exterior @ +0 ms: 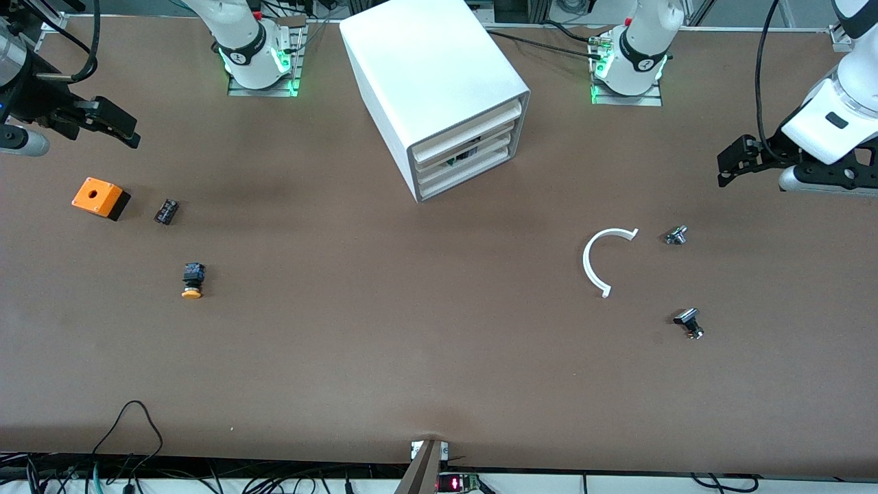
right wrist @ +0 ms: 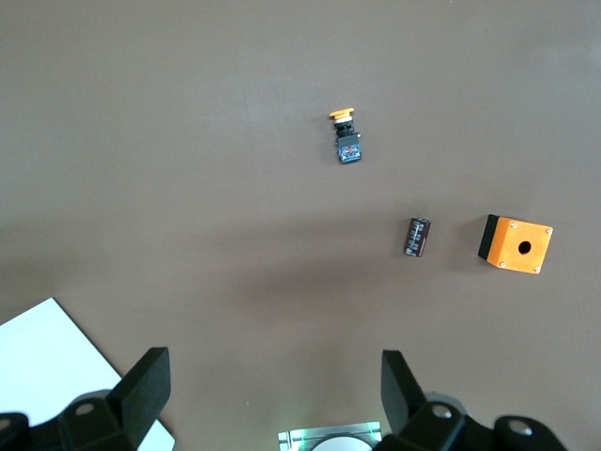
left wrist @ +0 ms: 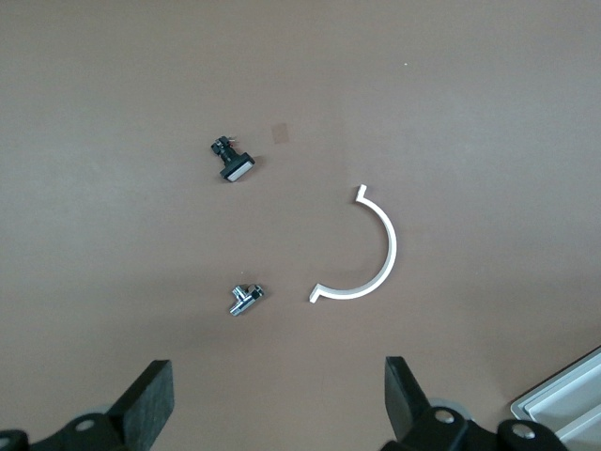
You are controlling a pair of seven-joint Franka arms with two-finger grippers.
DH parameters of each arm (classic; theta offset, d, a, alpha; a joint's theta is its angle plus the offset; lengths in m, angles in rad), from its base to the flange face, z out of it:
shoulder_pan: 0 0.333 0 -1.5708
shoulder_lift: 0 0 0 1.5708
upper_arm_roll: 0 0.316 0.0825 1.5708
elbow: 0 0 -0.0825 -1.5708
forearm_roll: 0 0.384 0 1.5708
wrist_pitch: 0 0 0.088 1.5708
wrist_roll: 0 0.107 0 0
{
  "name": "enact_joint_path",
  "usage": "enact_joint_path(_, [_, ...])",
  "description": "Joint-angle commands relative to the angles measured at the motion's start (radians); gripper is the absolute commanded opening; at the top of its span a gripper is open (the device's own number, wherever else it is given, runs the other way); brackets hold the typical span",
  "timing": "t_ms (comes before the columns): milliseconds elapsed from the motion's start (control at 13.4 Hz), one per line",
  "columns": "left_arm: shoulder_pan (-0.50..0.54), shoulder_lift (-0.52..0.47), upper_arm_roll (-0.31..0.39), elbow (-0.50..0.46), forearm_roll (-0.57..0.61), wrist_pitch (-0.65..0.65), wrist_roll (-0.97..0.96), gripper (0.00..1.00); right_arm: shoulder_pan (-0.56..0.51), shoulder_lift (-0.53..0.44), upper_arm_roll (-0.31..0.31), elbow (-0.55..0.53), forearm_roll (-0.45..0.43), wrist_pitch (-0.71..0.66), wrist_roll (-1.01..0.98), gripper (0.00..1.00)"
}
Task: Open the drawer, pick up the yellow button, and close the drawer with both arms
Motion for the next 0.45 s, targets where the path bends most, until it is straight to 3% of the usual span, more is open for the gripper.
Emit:
enact_joint_path(0, [0.005,-0.008,-0.012,-0.011,0.021,0.010,-0.011,0.99,-0.018,-0.014,0.013,-0.007,0.014,0.010,-0.017,0.99])
enact_joint_path(373, [-0.007,0.015,-0.018,0.033,0.021,-0.043,-0.047,0.99,-0.018,-0.010,0.010,-0.005,0.027,0.002,-0.008,0.99])
